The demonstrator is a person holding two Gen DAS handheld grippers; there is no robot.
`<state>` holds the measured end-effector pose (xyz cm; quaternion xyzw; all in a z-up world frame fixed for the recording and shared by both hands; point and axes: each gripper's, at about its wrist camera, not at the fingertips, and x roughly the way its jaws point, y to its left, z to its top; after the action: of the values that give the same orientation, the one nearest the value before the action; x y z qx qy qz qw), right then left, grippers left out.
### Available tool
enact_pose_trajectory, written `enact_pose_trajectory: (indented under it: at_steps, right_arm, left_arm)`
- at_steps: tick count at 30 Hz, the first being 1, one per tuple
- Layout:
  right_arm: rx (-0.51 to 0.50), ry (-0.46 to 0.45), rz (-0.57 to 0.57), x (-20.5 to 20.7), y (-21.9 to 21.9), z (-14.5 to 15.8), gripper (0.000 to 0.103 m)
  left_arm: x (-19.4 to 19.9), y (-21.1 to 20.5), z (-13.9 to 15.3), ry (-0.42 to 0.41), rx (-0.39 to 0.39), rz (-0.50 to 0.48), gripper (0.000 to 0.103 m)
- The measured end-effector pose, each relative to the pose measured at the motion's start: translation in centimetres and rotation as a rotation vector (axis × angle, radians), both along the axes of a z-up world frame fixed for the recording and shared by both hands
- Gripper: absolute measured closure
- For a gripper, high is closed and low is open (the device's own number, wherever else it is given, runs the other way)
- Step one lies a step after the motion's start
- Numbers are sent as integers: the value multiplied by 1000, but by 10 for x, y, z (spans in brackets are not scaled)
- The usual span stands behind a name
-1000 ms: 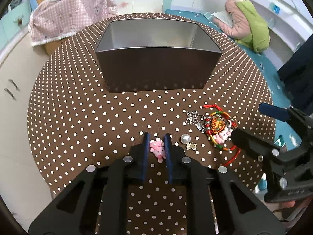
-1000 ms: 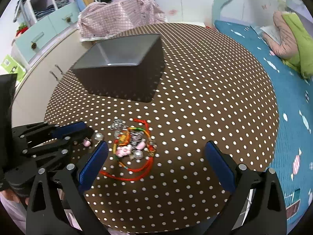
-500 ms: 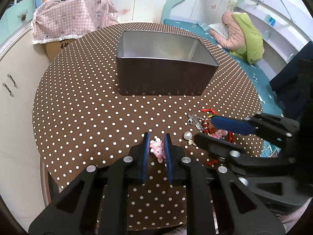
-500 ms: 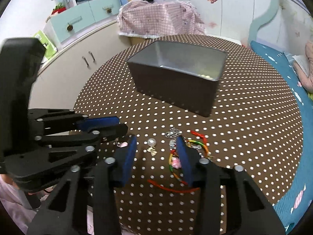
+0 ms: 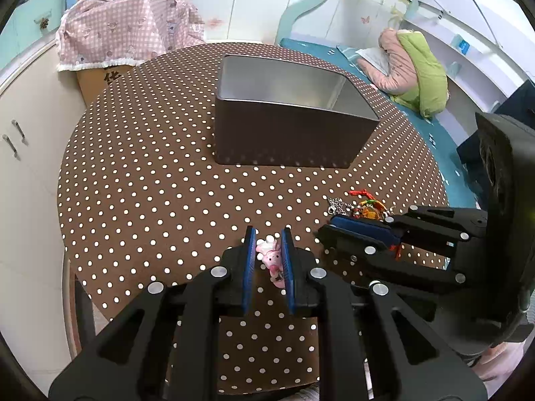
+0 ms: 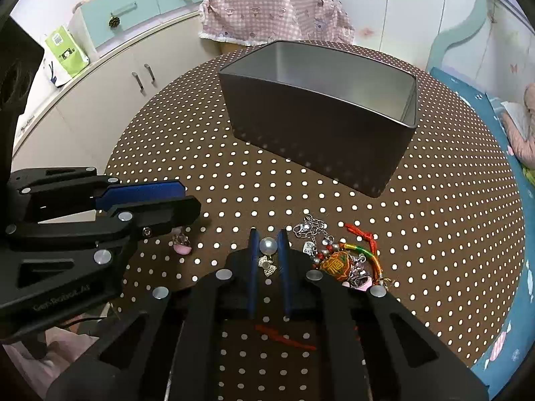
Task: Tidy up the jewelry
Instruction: 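Carry both charms over the grey box and open both tools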
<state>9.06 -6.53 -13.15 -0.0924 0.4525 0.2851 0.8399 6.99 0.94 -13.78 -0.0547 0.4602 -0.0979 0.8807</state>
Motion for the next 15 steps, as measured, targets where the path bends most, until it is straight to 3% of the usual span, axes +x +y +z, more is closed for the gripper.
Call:
enact_pose_trajectory:
  at_steps: [15]
  right_arm:
    - [80, -69, -62, 9, -26, 37, 93]
  left_arm:
    - [14, -2, 36, -103, 5, -17, 87]
